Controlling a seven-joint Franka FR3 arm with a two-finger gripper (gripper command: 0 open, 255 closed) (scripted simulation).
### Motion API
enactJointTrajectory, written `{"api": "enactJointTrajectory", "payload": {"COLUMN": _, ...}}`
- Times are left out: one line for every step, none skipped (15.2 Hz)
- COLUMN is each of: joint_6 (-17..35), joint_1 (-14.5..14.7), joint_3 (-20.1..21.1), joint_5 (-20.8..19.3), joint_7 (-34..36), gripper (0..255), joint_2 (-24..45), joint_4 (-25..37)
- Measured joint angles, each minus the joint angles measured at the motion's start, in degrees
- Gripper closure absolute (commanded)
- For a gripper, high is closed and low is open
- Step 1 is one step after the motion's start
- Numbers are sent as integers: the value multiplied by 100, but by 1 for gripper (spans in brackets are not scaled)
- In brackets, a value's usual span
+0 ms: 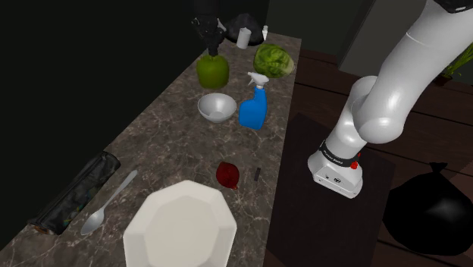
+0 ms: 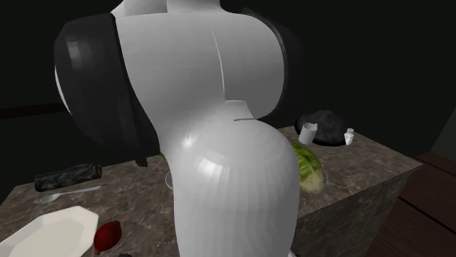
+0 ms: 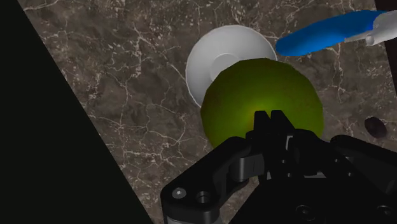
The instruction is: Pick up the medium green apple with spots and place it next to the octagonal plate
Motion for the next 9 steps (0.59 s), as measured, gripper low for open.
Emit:
{"api": "enactJointTrajectory", "payload": {"joint_6": -42, "joint_1": 58, "joint_3": 64, "joint_5": 23, "joint_7": 117, "gripper": 255, "joint_2": -50, "joint_4": -22}}
{"api": "enactJointTrajectory", "payload": {"joint_6": -58, "joint_1": 119, "joint_3": 134, "joint_5": 43, "joint_7": 244, "gripper": 255, "joint_2": -61, "joint_4": -29}}
{"api": "enactJointTrajectory", "payload": {"joint_6": -71, "joint_1": 181, "joint_3": 204, "joint_5": 68, "joint_7": 371, "gripper": 255, "joint_2": -104, "joint_4": -72}}
{"api": "enactJointTrajectory", "payload": {"joint_6": -72, "joint_1": 248, "joint_3": 280, "joint_5": 96, "joint_7": 510, "gripper": 255, "joint_2": -158, "joint_4": -140}}
{"api": "enactJointTrajectory", "payload": {"joint_6": -99, "joint_1": 309, "joint_3": 352, "joint_5": 120, "joint_7": 637, "gripper": 255, "joint_2": -163, "joint_4": -128}}
{"api": "enactJointTrajectory", "payload": {"joint_6": -100, "joint_1": 367, "joint_3": 419, "joint_5": 146, "joint_7": 759, "gripper": 255, "joint_2": -202, "joint_4": -178}}
{"api": "enactJointTrajectory", "payload": {"joint_6": -106, "joint_1": 445, "joint_3": 510, "joint_5": 179, "joint_7": 919, "gripper": 255, "joint_2": -238, "joint_4": -221}}
{"api": "enactJointTrajectory", "payload": {"joint_6": -144, "joint_1": 515, "joint_3": 595, "joint_5": 208, "joint_7": 1068, "gripper": 255, "joint_2": -233, "joint_4": -191}}
{"api": "enactJointTrajectory", "payload": {"joint_6": -196, "joint_1": 571, "joint_3": 665, "joint_5": 223, "joint_7": 1190, "gripper": 255, "joint_2": -177, "joint_4": -94}}
